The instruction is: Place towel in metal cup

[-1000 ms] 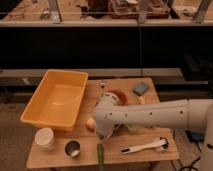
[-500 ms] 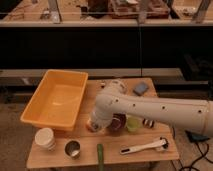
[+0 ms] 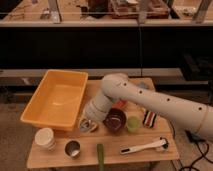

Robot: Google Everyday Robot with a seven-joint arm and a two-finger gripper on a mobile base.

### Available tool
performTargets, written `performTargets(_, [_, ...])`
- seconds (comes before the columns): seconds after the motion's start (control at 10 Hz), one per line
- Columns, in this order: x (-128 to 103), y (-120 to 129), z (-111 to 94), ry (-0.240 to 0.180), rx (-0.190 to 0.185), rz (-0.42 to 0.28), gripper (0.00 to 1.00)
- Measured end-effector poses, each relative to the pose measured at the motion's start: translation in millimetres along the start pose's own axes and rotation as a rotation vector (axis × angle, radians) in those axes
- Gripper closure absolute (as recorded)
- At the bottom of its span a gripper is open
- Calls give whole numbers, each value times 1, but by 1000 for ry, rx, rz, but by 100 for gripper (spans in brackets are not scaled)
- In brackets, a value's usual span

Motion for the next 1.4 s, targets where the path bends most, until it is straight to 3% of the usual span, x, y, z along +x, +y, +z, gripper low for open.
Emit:
performTargets(0.5, [-6,-3,7,-26,-21,-22,80])
performTargets(1.0, [-46,-24,90,-103,-136,-69,80])
performTargets(1.4, [-53,-18,101,-134,-143,-67,80])
